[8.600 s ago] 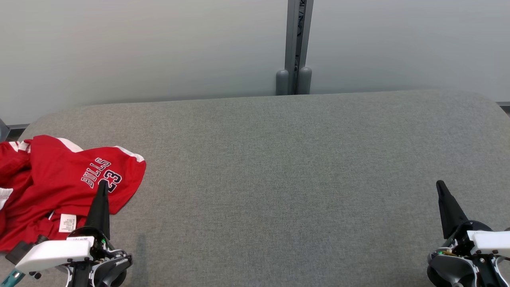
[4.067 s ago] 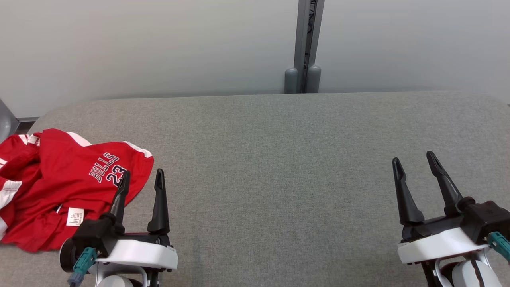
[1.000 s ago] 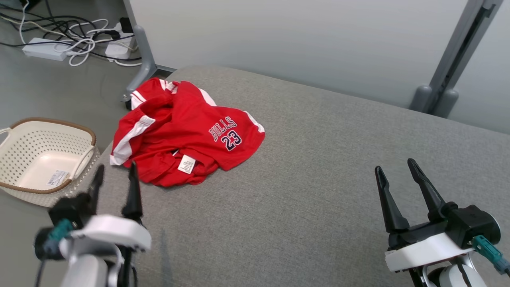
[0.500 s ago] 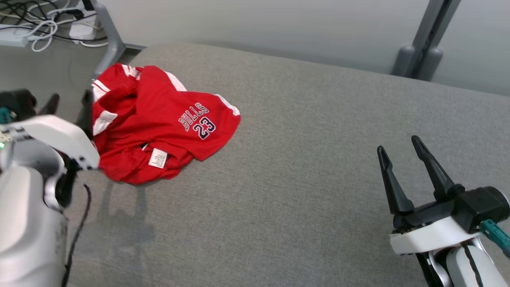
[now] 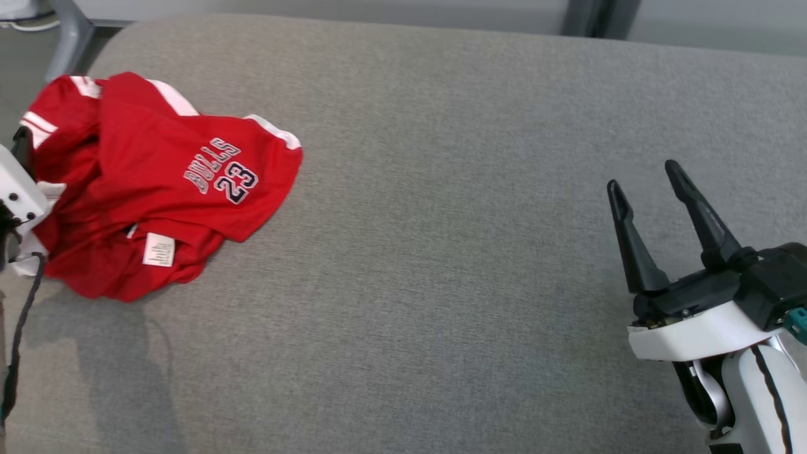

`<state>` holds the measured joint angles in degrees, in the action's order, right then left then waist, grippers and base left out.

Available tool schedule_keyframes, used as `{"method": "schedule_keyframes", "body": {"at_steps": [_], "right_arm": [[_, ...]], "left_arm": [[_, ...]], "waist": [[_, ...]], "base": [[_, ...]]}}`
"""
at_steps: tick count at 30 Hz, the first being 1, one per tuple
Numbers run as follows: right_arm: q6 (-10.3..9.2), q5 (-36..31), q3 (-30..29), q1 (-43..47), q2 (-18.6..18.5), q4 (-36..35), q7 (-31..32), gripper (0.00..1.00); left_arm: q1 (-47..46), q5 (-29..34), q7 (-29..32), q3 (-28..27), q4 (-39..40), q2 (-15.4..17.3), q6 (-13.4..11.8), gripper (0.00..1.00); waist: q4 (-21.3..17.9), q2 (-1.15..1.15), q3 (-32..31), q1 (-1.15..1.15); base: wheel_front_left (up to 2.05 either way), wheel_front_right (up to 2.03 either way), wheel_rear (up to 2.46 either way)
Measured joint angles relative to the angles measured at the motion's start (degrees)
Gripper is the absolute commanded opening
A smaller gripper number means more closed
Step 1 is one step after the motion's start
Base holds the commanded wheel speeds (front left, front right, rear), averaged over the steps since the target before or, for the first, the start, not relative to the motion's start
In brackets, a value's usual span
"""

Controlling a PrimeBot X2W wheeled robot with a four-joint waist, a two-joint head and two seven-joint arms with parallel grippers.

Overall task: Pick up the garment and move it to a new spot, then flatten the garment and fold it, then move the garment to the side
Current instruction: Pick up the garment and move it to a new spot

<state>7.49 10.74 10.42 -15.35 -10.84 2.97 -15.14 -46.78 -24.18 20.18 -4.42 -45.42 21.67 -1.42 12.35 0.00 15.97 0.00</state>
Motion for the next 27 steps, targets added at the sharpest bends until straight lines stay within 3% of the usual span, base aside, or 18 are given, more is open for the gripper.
{"method": "schedule_keyframes", "body": {"at_steps": [6, 12, 15, 16, 18, 27], "right_arm": [[0.0, 0.4, -0.3, -1.1, -0.7, -0.3, 0.0, 1.0], [0.0, 0.7, -0.3, -2.0, -1.0, -0.7, 0.0, 1.0], [0.0, 0.7, -0.4, -2.3, -1.0, -0.8, 0.0, 1.0], [0.0, 0.7, -0.5, -2.3, -1.0, -0.8, 0.0, 1.0], [0.0, 0.7, -0.7, -2.3, -1.0, -0.8, 0.0, 1.0], [0.0, 0.7, -0.5, -2.3, -0.4, -0.1, 0.0, 1.0]], "left_arm": [[-2.6, 0.0, 3.9, -0.1, -7.1, 2.4, -1.2, 1.0], [-4.0, 1.3, 7.0, 0.8, -12.1, 4.5, -4.2, 1.0], [-4.0, 0.8, 8.1, 0.7, -13.6, 4.4, -4.1, 1.0], [-4.0, 0.5, 8.0, 0.7, -13.9, 4.3, -3.8, 0.73], [-4.0, 0.5, 7.5, 1.0, -13.9, 4.4, -3.7, 0.0], [-4.1, 1.2, 4.1, 2.7, -14.4, 5.1, -1.6, 0.0]], "waist": [[-2.8, 0.0, 3.2, 0.0], [-4.4, 0.0, 5.4, 0.0], [-4.8, 0.0, 6.1, 0.0], [-4.8, 0.0, 6.3, 0.0], [-4.8, 0.0, 6.6, 0.0], [-4.3, 0.0, 4.8, 0.0]], "base": [[0.0, 0.0, 0.0], [0.0, 0.0, 0.0], [0.0, 0.0, 0.0], [0.0, 0.0, 0.0], [0.0, 0.0, 0.0], [0.0, 0.0, 0.0]]}}
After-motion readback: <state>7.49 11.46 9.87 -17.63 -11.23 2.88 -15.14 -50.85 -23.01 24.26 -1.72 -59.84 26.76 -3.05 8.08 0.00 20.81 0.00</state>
